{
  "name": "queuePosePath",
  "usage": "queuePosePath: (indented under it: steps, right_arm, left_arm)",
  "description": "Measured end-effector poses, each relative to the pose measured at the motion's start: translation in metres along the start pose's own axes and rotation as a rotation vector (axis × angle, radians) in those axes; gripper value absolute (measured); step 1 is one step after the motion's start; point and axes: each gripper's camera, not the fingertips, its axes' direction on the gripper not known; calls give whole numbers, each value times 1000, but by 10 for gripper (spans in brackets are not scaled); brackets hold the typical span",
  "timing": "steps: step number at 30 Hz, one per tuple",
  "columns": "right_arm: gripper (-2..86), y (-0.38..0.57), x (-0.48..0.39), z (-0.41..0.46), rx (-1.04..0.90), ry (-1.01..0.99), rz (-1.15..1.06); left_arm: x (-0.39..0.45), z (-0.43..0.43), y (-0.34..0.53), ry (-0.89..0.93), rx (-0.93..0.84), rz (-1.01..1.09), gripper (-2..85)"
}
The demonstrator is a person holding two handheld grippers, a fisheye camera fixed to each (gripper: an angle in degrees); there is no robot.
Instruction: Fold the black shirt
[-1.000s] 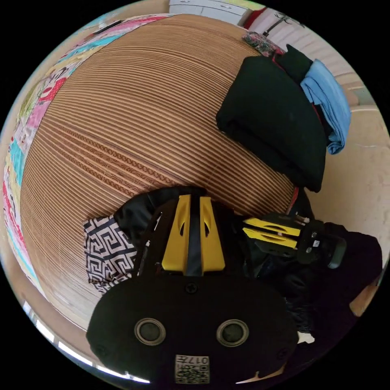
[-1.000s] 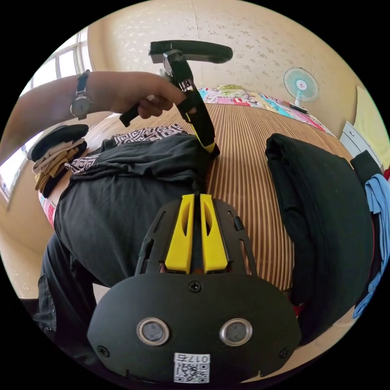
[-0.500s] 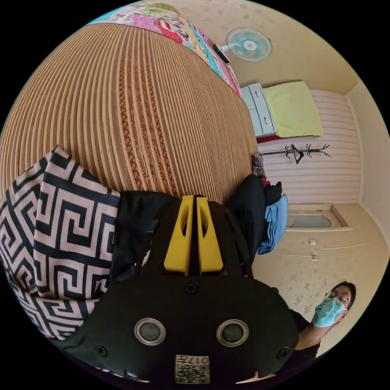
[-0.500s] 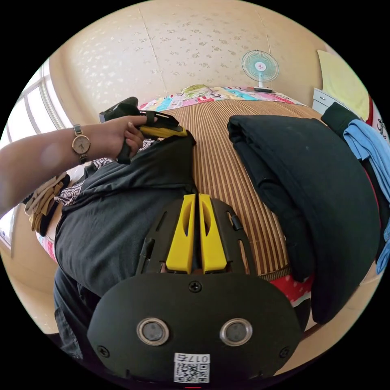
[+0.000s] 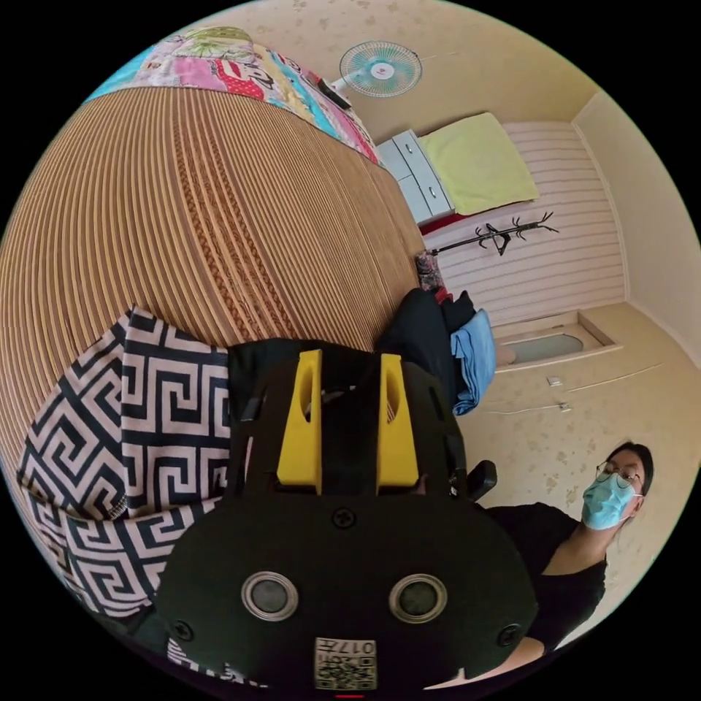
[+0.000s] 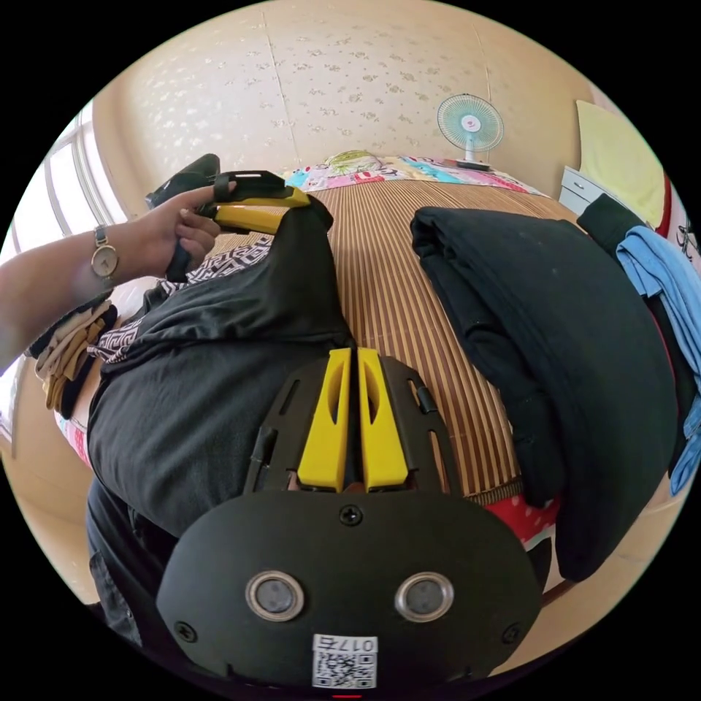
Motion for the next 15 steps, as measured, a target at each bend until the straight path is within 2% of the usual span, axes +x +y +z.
queuePosePath:
  steps: [6, 8, 11, 13, 15]
  right_arm:
    - [20, 2, 5, 1, 0, -31, 15]
    - [21, 3, 5, 1, 1, -31, 15]
    - [21, 3, 4, 1, 0, -37, 18]
    - [21, 4, 4, 0, 2, -45, 23]
    - [22, 4, 3, 0, 4, -48, 27]
  left_arm:
    - [-8, -22, 31, 200, 168, -58, 111]
    - [-5, -28, 45, 187, 194, -60, 111]
    - [10, -38, 85, 94, 164, -7, 110]
    - [24, -46, 145, -66, 146, 22, 107]
    - [33, -52, 204, -138, 173, 37, 97]
